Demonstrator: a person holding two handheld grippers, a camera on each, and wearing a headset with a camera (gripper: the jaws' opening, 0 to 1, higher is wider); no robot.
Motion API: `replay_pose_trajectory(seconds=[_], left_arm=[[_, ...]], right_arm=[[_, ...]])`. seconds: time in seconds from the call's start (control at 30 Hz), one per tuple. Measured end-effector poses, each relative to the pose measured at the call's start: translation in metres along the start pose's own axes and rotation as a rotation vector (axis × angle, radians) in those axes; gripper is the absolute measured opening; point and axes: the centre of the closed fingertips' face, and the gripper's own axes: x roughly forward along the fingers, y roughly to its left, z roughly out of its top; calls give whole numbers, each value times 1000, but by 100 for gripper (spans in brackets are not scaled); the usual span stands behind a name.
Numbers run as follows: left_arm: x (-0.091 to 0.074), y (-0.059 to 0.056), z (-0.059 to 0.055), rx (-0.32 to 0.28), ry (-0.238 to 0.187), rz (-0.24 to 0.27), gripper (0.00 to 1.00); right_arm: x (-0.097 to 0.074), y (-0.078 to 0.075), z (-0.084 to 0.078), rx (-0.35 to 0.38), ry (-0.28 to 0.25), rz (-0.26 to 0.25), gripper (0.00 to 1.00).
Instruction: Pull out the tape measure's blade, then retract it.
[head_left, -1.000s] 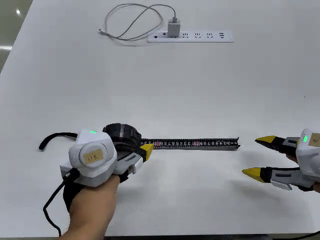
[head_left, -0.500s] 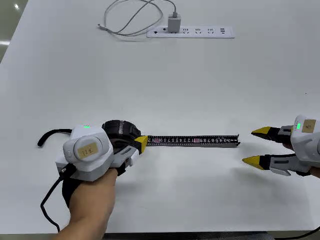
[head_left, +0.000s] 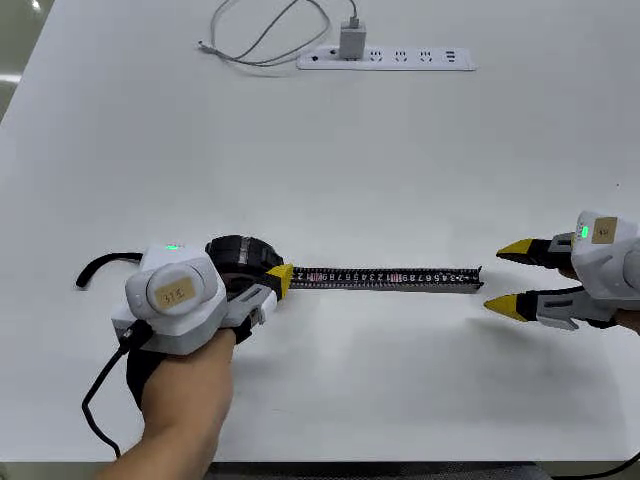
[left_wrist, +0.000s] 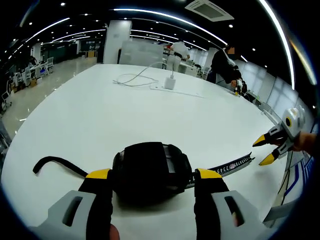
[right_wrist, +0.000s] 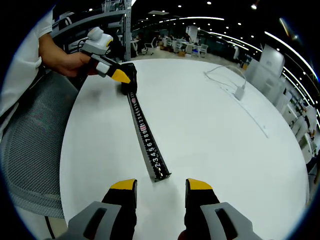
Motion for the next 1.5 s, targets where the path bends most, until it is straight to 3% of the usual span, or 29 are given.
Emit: replay_pose_trajectory(seconds=[0.57,0.8,1.1,1.5], left_arm=[[0,2,0,-14,-1,-6,59],[0,3,0,-13,2,-10,58],[0,2,-1,-14,5,-14,58],[1,2,-1,-16,8,-16,58]], right_arm=[[7,-2,1,-35,19,35,31],[11,-2,3,-58,31,70,24],[18,-1,-3,-100,79,128,20],[31,2,-6,-163,122,163,18]])
